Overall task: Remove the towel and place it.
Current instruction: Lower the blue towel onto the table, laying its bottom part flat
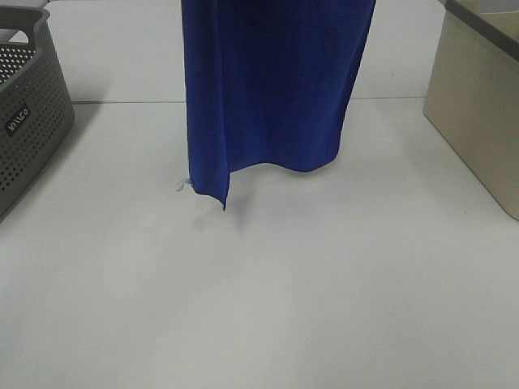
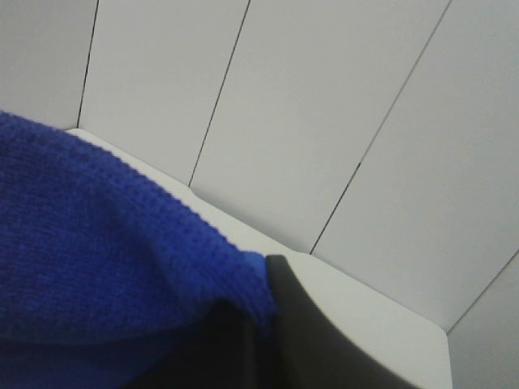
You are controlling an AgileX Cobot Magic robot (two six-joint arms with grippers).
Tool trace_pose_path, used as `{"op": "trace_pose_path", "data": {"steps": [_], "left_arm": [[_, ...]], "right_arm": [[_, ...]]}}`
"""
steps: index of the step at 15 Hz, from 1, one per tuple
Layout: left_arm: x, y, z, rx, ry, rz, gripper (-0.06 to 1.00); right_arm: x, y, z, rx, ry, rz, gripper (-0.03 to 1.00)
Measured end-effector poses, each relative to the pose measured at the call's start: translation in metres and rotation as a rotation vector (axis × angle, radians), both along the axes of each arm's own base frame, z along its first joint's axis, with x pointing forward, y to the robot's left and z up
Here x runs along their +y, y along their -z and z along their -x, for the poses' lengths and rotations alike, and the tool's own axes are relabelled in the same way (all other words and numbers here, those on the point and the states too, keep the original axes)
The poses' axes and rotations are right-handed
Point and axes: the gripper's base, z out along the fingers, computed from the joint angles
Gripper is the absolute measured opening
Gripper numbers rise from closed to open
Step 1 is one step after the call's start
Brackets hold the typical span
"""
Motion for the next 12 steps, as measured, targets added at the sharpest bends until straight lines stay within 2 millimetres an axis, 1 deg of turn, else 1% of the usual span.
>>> {"op": "trace_pose_path", "data": {"steps": [2,5,7,8,9,11,12], "left_arm": [[-0.001,0.007,-0.009,0.037,0.017,0.082,0.0],[-0.007,0.021,-0.021,0.083,0.019,0.088,0.0],[-0.005,0.028,-0.03,0.117,0.015,0.111,0.0],[0.007,0.036,-0.044,0.226,0.046,0.249,0.0],[0.015,0.04,-0.05,0.298,0.057,0.309,0.0],[0.028,0.043,-0.059,0.471,0.054,0.391,0.0],[0.03,0.043,-0.06,0.508,0.045,0.394,0.0]], "right_arm": [[0.002,0.005,-0.007,0.001,0.002,0.003,0.02],[0.009,0.019,-0.029,-0.009,0.009,0.01,0.02],[0.011,0.024,-0.038,-0.03,0.017,0.02,0.02],[0.014,0.032,-0.049,-0.034,0.019,0.018,0.02],[0.016,0.037,-0.054,-0.027,0.02,0.01,0.02],[0.019,0.047,-0.063,-0.007,0.02,0.01,0.02],[0.02,0.049,-0.065,-0.01,0.02,0.009,0.02]]}}
